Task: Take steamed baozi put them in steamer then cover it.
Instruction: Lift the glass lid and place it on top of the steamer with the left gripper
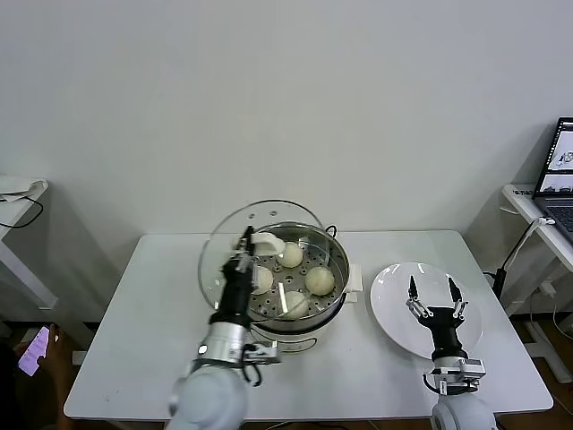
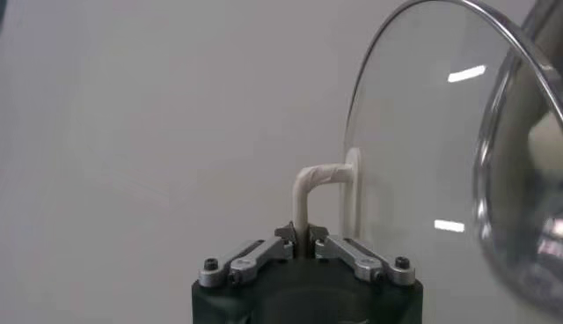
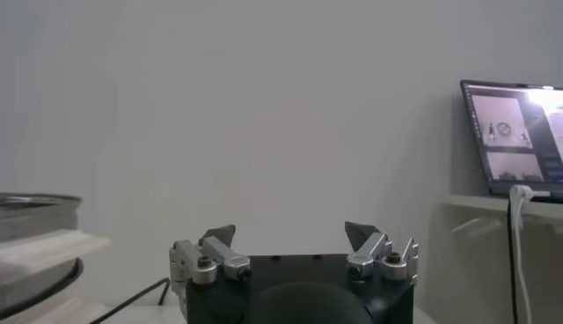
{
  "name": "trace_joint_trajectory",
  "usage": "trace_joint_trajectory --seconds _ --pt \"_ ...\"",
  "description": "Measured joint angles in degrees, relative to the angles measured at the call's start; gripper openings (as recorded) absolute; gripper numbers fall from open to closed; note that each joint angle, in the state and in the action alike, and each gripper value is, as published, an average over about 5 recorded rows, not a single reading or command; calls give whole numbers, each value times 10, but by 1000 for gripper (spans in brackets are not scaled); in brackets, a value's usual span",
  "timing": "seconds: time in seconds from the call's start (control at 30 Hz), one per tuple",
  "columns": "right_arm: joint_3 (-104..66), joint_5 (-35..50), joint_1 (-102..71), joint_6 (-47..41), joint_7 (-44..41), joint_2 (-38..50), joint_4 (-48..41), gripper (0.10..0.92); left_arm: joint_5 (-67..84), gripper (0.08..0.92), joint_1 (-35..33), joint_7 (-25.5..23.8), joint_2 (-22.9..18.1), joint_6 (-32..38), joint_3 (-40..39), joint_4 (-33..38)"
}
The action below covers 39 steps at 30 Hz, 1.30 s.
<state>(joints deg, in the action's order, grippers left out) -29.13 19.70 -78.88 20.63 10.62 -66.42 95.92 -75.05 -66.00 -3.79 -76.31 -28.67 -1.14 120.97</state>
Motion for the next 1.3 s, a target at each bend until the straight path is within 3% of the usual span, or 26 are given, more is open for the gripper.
trace_joint_trajectory --seconds 0.27,0.53,1.3 --pt "-1 -2 1 0 -3 -5 -11 823 -57 190 60 -73 -21 -52 -62 -44" --pt "-1 -3 2 -1 -5 -9 -14 823 -106 190 87 -115 -41 -74 -90 -83" --pt "-1 3 2 -7 -7 -12 -16 823 -145 190 113 -133 -67 -79 -95 -143"
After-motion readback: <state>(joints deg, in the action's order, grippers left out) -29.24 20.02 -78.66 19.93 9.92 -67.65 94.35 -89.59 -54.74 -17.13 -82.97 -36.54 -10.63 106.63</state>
